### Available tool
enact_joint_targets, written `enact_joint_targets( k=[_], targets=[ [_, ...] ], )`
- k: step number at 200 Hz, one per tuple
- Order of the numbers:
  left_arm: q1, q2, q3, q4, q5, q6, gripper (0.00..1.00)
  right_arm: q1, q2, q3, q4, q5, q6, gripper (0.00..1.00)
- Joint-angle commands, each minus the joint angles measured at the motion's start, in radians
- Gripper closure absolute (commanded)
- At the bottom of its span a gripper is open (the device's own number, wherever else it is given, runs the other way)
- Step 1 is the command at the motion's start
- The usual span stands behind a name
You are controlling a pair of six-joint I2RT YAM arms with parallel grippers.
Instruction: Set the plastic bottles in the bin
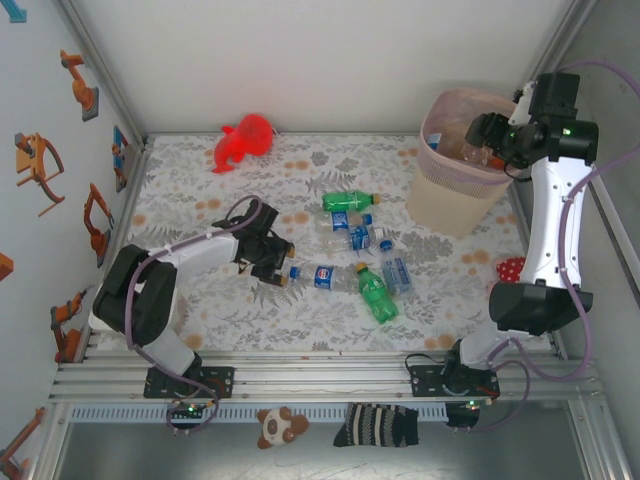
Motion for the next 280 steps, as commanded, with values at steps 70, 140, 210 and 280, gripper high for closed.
enact_joint_targets(
  k=[70,140,210,280],
  targets=[
    [-0.017,0.069,-0.03,0.072,0.072,-0.089,0.4,-0.006,-0.036,-0.008,0.015,-0.011,0.002,0.28],
    [-0.025,0.096,-0.042,0.093,0.078,-0.12,0.48,-0.007,-0.044,-0.016,0.013,-0.004,-0.006,0.29],
    [-0.025,0.096,-0.048,0.095,0.071,-0.133,0.6,-0.006,-0.058,-0.022,0.013,-0.001,-0.013,0.29],
    [-0.023,0.041,-0.066,0.074,0.04,-0.143,0.72,-0.008,-0.076,-0.021,0.01,-0.001,-0.013,0.3]
  ],
)
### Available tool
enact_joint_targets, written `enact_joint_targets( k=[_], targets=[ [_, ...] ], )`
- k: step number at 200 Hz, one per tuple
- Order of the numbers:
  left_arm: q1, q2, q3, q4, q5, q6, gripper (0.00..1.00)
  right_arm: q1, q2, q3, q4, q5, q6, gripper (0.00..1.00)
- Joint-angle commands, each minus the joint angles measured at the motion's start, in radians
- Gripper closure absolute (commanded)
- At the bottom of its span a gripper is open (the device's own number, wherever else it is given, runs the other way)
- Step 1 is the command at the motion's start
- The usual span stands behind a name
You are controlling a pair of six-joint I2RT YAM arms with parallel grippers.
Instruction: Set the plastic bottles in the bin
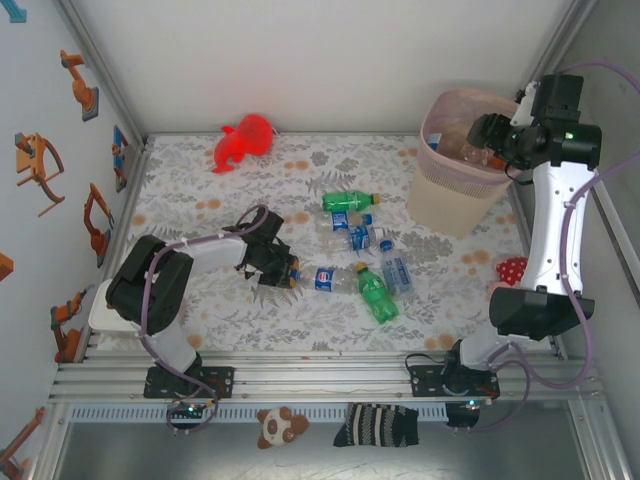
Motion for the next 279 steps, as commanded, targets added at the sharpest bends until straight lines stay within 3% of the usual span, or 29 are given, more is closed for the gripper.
enact_joint_targets(
  k=[1,36,88,119,158,175,219,279],
  targets=[
    [-0.004,-0.039,-0.023,-0.021,-0.031,-0.024,0.72,-0.008,-0.044,-0.006,0.003,-0.001,-0.01,0.3],
    [0.003,-0.126,0.026,-0.135,-0.122,0.055,0.73,-0.006,-0.062,-0.007,0.011,-0.023,-0.005,0.3],
    [0.011,-0.279,0.184,-0.295,-0.356,0.354,0.76,-0.006,-0.132,-0.102,0.156,-0.199,0.006,0.3],
    [0.011,-0.386,0.207,-0.222,-0.454,0.585,0.79,-0.004,-0.201,-0.219,0.336,-0.371,0.025,0.3],
    [0.012,-0.519,0.215,-0.089,-0.479,0.9,0.81,0.039,-0.272,-0.35,0.538,-0.565,0.024,0.31],
    [0.013,-0.568,0.208,-0.014,-0.432,1.021,0.82,0.083,-0.3,-0.404,0.617,-0.639,0.006,0.32],
    [0.016,-0.674,0.171,0.275,-0.176,1.257,0.87,0.259,-0.347,-0.464,0.649,-0.733,-0.164,0.32],
    [0.013,-0.701,0.272,0.384,0.243,1.485,0.95,0.517,-0.352,-0.461,0.629,-0.824,-0.346,0.31]
  ],
)
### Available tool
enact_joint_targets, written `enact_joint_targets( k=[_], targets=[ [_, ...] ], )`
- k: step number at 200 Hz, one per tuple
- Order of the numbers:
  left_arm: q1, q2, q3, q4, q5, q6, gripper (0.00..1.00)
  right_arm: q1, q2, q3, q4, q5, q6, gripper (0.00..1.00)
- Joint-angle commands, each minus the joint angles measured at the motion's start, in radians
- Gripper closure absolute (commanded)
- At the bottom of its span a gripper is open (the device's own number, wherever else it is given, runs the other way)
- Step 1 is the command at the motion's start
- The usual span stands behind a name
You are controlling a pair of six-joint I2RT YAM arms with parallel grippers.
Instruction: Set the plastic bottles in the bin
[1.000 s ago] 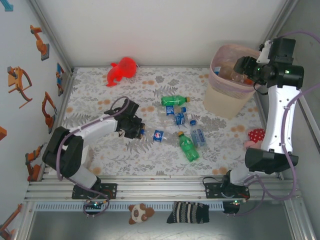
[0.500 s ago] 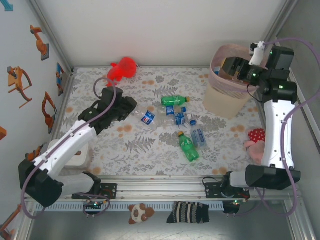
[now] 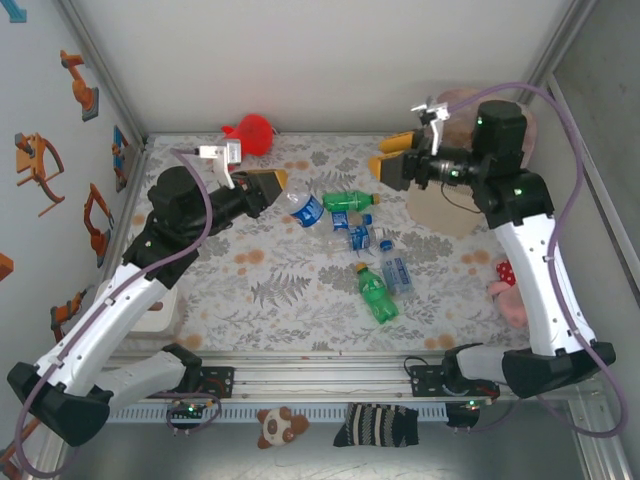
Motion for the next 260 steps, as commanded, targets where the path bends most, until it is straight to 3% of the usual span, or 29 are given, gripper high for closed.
enact_joint_targets(
  k=[1,31,66,148,260],
  targets=[
    [-0.001,-0.021,0.054,0.113,0.244,0.154,0.96,0.082,-0.024,-0.004,0.015,-0.061,-0.133,0.31],
    [-0.005,-0.038,0.078,0.138,0.376,0.218,1.0,0.18,-0.022,0.0,-0.014,-0.06,-0.227,0.28],
    [-0.013,-0.05,0.095,0.151,0.452,0.254,1.0,0.277,-0.009,0.004,-0.049,-0.014,-0.296,0.22],
    [-0.026,-0.063,0.097,0.147,0.491,0.287,1.0,0.41,0.063,0.029,-0.205,-0.006,-0.389,0.17],
    [-0.028,-0.065,0.091,0.144,0.493,0.302,1.0,0.432,0.101,0.052,-0.257,-0.016,-0.399,0.37]
  ],
)
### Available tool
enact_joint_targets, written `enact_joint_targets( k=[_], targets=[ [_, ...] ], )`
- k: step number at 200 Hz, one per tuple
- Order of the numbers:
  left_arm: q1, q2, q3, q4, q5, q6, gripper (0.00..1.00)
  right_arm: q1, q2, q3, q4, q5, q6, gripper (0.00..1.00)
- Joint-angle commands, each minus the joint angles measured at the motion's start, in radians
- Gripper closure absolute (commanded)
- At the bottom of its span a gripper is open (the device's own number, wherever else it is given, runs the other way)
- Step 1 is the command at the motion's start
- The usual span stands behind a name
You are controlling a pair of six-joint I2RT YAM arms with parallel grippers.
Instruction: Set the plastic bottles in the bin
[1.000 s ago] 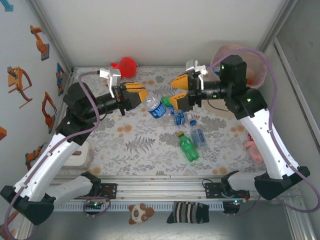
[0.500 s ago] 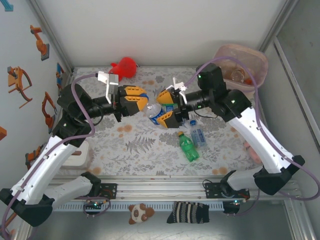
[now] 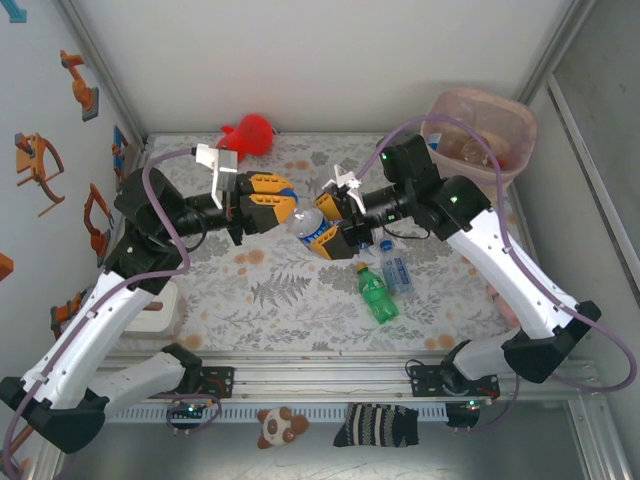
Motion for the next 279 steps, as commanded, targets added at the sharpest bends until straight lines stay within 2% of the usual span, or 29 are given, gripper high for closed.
enact_joint_targets(
  k=[1,52,69,93,111,139,170,225,279],
  targets=[
    [-0.005,-0.019,0.015,0.025,0.016,0.024,1.0,0.009,0.001,0.031,-0.014,-0.018,-0.011,0.37],
    [-0.006,-0.024,0.011,0.021,-0.002,0.029,1.0,0.011,0.0,0.039,-0.019,-0.021,-0.002,0.43],
    [-0.005,-0.026,0.01,0.022,-0.01,0.029,0.97,0.011,-0.001,0.043,-0.02,-0.021,-0.001,0.45],
    [-0.005,-0.033,0.005,0.022,-0.03,0.029,0.85,0.011,-0.003,0.045,-0.018,-0.015,-0.001,0.46],
    [-0.005,-0.04,0.0,0.019,-0.05,0.031,0.66,0.011,-0.006,0.048,-0.018,-0.006,0.003,0.47],
    [-0.006,-0.063,-0.009,0.014,-0.092,0.036,0.48,0.011,-0.01,0.054,-0.019,0.018,0.006,0.48],
    [-0.005,-0.11,-0.037,0.013,-0.178,0.052,0.37,0.008,-0.016,0.063,-0.02,0.08,0.008,0.47],
    [-0.005,-0.159,-0.072,0.008,-0.266,0.067,0.34,-0.07,-0.004,0.12,-0.02,0.217,0.108,0.48],
    [-0.004,-0.149,-0.075,0.001,-0.269,0.057,0.34,-0.284,0.019,0.214,-0.028,0.347,0.284,0.48]
  ],
)
